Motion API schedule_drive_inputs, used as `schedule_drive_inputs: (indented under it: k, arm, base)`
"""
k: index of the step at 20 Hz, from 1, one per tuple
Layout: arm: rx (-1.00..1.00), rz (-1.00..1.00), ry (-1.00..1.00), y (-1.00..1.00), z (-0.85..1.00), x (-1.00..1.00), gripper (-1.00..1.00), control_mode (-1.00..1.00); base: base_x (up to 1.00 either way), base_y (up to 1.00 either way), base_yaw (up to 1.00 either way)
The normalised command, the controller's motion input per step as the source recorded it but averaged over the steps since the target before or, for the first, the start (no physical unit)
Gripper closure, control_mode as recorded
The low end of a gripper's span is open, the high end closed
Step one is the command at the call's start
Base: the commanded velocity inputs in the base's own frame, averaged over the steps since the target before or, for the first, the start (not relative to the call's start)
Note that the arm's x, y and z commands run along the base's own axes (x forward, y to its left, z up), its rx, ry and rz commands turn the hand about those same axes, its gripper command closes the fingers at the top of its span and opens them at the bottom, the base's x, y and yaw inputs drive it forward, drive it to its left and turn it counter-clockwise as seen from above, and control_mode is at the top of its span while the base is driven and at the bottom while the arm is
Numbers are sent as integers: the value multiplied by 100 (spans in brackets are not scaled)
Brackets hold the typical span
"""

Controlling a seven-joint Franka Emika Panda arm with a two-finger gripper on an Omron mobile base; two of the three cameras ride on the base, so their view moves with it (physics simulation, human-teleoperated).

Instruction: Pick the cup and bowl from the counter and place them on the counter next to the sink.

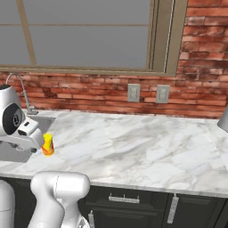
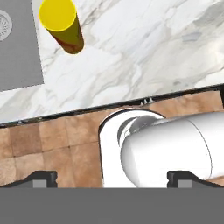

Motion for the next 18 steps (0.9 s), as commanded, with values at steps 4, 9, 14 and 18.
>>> schedule_drive_inputs:
  k: [4, 9, 14, 18]
  arm:
    - [0, 0, 7, -67, 36, -23, -100, -100]
    - [0, 0, 1, -62, 14, -2, -100, -100]
    - [0, 0, 0, -3, 0, 0, -100, -100]
    - [0, 0, 0, 0, 0, 0, -100, -100]
  base:
    - [0, 0, 0]
    - [0, 0, 0]
    - [0, 0, 0]
    - [0, 0, 0]
